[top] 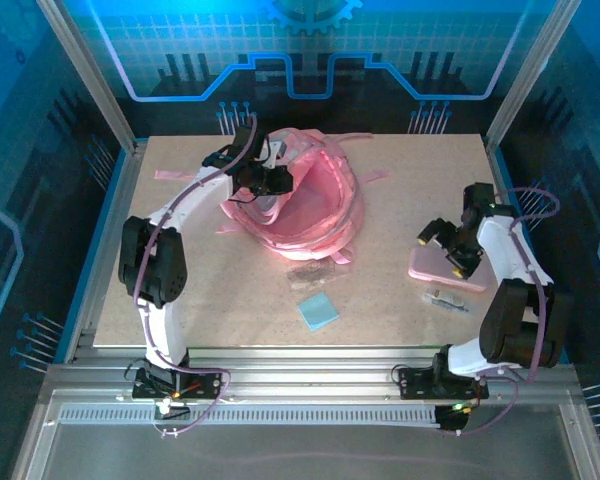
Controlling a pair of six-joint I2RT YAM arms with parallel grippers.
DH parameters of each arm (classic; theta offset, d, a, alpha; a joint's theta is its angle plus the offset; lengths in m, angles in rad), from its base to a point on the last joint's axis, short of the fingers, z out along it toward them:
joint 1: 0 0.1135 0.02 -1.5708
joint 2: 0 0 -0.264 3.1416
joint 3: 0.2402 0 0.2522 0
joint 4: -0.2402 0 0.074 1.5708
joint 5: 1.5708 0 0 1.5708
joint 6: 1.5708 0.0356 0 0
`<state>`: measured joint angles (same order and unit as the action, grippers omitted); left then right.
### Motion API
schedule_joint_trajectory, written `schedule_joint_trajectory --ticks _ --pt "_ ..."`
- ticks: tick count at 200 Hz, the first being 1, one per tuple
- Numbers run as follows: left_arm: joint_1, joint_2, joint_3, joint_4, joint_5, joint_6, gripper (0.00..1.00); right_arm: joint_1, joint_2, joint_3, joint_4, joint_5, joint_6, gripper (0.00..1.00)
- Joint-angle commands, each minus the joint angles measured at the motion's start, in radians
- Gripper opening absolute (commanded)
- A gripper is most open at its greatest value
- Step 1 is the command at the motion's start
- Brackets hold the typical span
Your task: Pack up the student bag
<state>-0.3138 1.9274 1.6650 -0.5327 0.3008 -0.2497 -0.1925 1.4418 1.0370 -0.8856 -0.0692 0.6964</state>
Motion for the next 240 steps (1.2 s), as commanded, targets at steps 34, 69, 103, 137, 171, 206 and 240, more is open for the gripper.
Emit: schedule_joint_trajectory --ticks 34,69,103,137,171,206,240 --pt "0.006 -0.089 -0.019 0.015 0.092 -0.059 0.01 -0.029 0.078 -0.077 0.127 -0.119 0.249 1.00" --pt "0.009 -0.091 -0.039 0.043 0.092 -0.089 0.02 -0.042 0.093 -0.131 0.180 -0.068 0.388 1.00" --pt "0.013 -0.103 -0.051 0.062 0.089 -0.099 0.03 -0.073 0.141 -0.082 0.180 -0.015 0.417 1.00" --pt "0.015 -0.108 -0.044 0.048 0.086 -0.084 0.03 -0.117 0.229 -0.027 0.209 -0.058 0.454 1.00" --pt "0.016 -0.119 -0.064 0.049 0.072 -0.079 0.03 -0.128 0.271 0.031 0.181 -0.045 0.508 1.00" --pt "0.016 -0.132 -0.077 0.044 0.068 -0.073 0.03 -0.136 0.321 0.104 0.093 -0.051 0.525 1.00" --pt "0.018 -0.157 -0.093 0.041 0.053 -0.063 0.03 -0.152 0.247 0.093 0.046 -0.033 0.564 1.00"
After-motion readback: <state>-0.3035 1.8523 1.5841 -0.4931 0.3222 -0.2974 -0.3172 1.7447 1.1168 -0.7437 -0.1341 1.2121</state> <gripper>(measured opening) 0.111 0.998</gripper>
